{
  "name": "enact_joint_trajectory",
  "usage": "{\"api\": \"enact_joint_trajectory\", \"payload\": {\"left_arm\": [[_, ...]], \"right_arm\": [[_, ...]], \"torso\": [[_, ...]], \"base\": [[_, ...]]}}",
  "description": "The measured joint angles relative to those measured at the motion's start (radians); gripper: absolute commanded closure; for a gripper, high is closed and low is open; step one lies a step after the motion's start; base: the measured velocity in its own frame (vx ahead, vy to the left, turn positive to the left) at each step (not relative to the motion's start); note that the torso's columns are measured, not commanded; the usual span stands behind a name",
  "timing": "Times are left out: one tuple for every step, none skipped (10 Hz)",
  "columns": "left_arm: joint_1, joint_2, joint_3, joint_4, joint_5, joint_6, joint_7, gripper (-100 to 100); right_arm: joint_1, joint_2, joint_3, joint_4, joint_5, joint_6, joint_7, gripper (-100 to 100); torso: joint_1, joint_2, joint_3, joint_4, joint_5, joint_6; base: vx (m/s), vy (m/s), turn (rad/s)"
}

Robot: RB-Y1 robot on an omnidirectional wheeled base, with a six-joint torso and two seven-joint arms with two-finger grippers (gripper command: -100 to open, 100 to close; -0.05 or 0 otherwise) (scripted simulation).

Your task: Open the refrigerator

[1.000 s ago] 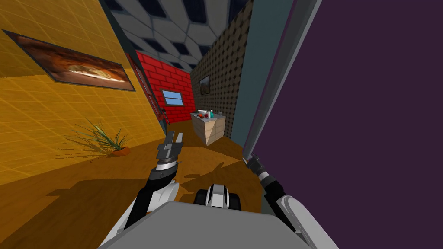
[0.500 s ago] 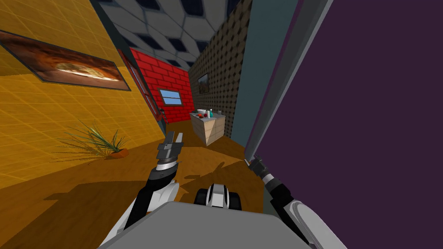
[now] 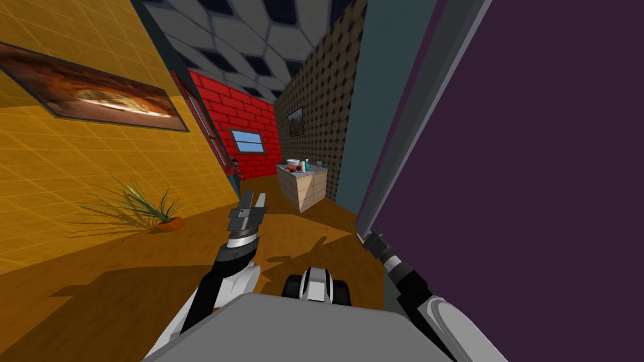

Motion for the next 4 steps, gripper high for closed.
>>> {"api": "enact_joint_trajectory", "payload": {"left_arm": [[0.000,0.000,0.000,0.000,0.000,0.000,0.000,0],[0.000,0.000,0.000,0.000,0.000,0.000,0.000,0],[0.000,0.000,0.000,0.000,0.000,0.000,0.000,0],[0.000,0.000,0.000,0.000,0.000,0.000,0.000,0]], "right_arm": [[0.002,0.000,0.002,0.004,0.000,-0.001,0.000,0],[0.004,0.000,0.004,0.007,0.000,-0.003,-0.001,0],[0.005,0.000,0.006,0.008,0.000,-0.004,-0.002,0],[0.006,0.000,0.007,0.010,0.000,-0.005,-0.002,0]], "torso": [[-0.002,-0.003,-0.001,-0.002,-0.001,0.000],[-0.003,-0.005,-0.002,-0.004,-0.002,0.000],[-0.004,-0.007,-0.003,-0.005,-0.003,0.000],[-0.005,-0.008,-0.003,-0.006,-0.004,0.000]], "base": [[0.005,0.005,0.013],[0.003,0.004,0.011],[0.000,0.000,0.000],[0.000,0.000,0.000]]}}
